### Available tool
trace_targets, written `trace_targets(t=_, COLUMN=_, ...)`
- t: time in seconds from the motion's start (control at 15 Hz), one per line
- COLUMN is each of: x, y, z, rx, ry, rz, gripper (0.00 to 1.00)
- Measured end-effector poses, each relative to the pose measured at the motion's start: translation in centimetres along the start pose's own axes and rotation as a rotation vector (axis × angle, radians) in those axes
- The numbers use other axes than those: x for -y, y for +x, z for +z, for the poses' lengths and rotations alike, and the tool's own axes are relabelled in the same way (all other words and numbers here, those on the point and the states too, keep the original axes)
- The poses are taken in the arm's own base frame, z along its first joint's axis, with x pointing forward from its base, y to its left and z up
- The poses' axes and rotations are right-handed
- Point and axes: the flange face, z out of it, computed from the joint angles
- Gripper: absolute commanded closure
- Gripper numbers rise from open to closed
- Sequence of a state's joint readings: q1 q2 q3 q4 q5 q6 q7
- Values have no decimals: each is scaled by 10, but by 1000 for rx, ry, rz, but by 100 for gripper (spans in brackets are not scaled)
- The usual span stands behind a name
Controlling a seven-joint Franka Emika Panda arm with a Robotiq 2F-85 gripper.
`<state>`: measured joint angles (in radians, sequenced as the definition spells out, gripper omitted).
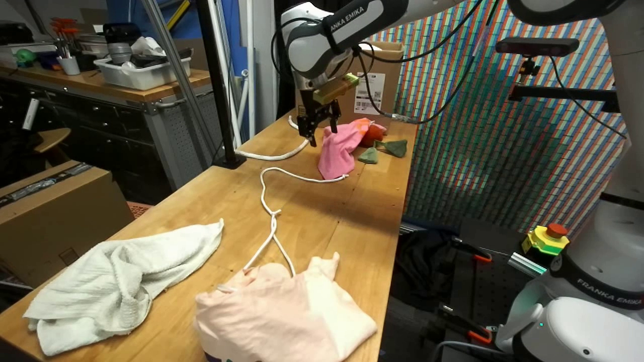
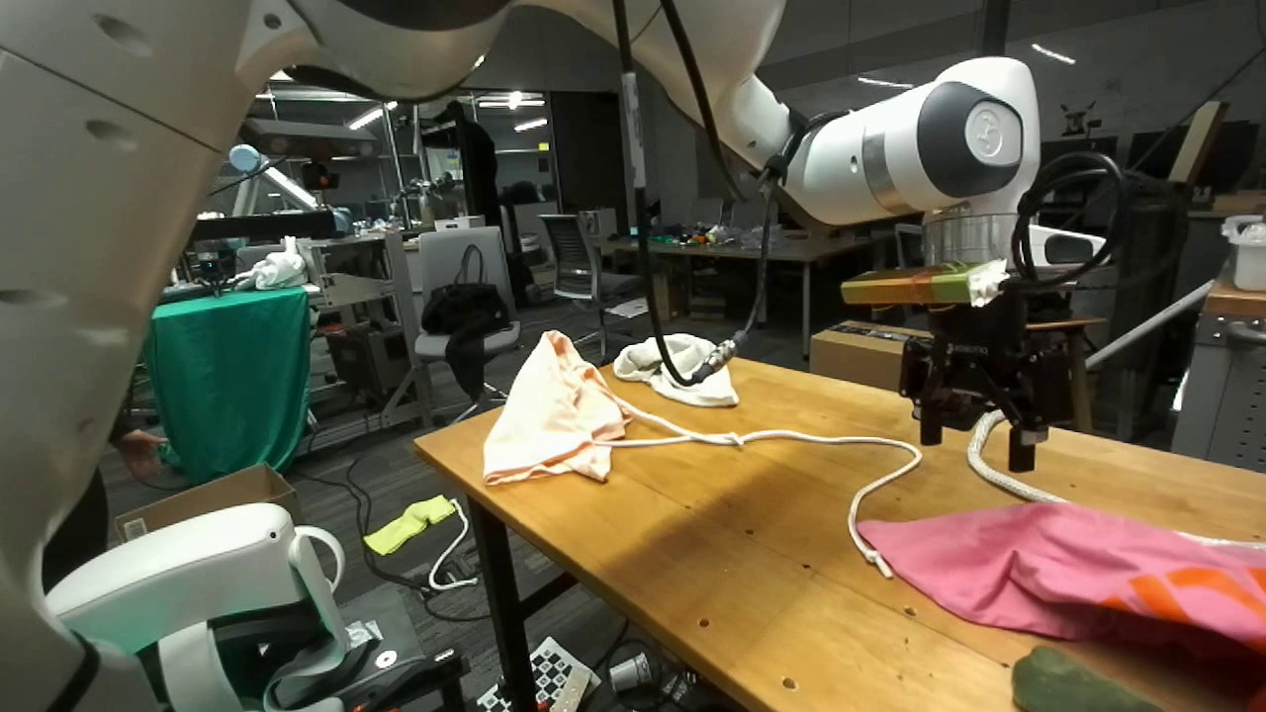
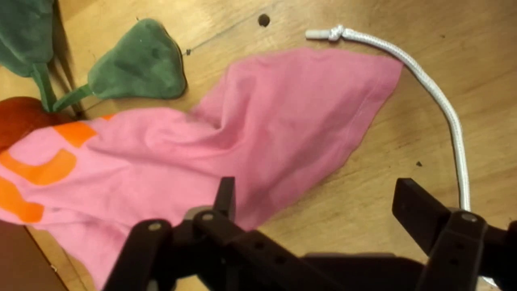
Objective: Spread and clothes on the table
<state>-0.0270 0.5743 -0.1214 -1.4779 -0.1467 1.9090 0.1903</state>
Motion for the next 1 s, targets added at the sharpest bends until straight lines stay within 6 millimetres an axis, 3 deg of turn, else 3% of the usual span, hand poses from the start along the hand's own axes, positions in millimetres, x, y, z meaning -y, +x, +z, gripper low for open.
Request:
trace_targets(t=0.47, x=-17, y=-16, z=39, rx=125, ry=85, rz=-27, gripper=0)
trace_targets(t=0.87, x=-20, y=-20, z=57, rx=149, ry=116, rz=-49, gripper=0)
trace_targets(t=1.0, x=-22, y=-19, z=62, rx=146, ry=121, rz=-54, gripper=22)
